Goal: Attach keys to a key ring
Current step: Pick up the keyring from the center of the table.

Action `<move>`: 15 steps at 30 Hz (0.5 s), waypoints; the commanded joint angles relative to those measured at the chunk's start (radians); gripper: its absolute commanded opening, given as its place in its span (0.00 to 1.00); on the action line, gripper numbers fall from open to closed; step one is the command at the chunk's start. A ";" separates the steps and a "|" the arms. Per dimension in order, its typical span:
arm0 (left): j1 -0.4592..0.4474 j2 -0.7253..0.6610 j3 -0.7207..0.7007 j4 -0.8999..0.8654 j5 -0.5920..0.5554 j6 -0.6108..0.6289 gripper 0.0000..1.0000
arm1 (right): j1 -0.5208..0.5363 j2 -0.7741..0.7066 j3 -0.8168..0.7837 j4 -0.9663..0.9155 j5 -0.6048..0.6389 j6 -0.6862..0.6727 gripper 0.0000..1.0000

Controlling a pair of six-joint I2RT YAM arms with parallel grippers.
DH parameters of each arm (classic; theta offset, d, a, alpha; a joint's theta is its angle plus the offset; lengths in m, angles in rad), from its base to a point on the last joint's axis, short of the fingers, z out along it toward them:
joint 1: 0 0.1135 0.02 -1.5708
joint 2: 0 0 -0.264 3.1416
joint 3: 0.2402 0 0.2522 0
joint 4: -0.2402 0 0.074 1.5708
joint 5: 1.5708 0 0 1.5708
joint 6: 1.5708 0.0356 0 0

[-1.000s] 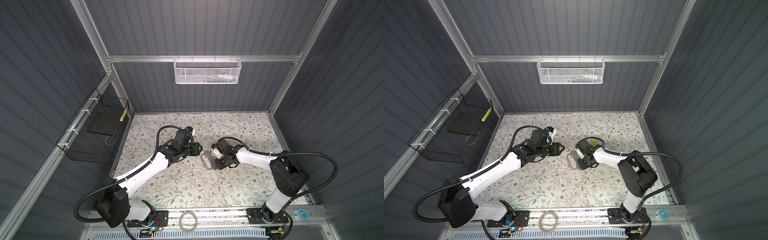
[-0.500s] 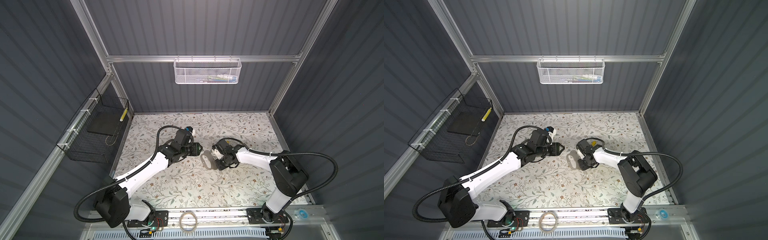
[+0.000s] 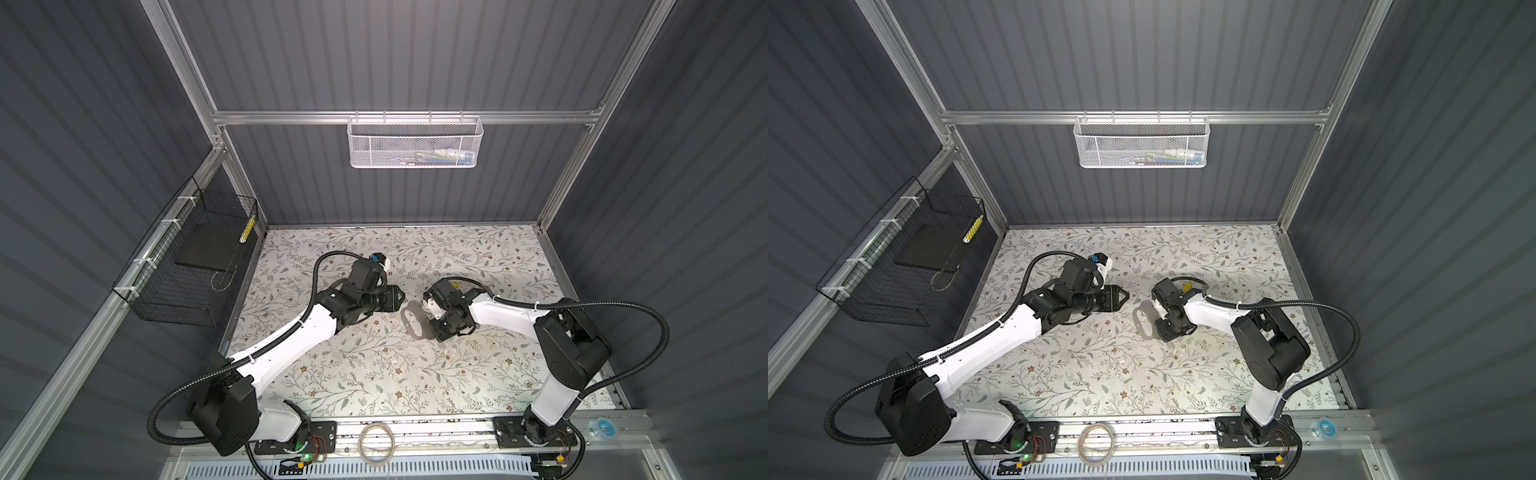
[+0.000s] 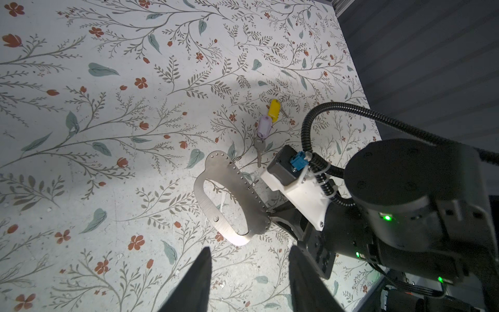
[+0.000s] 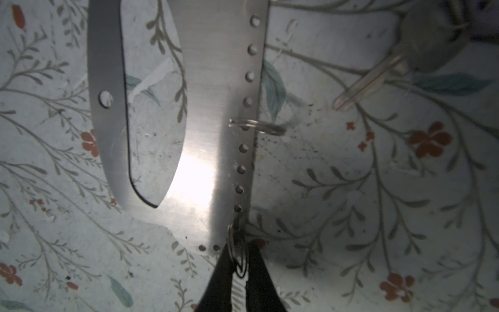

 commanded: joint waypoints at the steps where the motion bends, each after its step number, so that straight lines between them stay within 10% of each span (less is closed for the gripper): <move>1: -0.008 -0.024 0.015 -0.024 -0.004 0.025 0.48 | 0.002 0.008 0.019 -0.028 0.006 0.005 0.09; 15: -0.008 -0.046 0.130 -0.073 0.065 0.093 0.46 | 0.004 -0.330 0.129 -0.069 -0.058 -0.157 0.00</move>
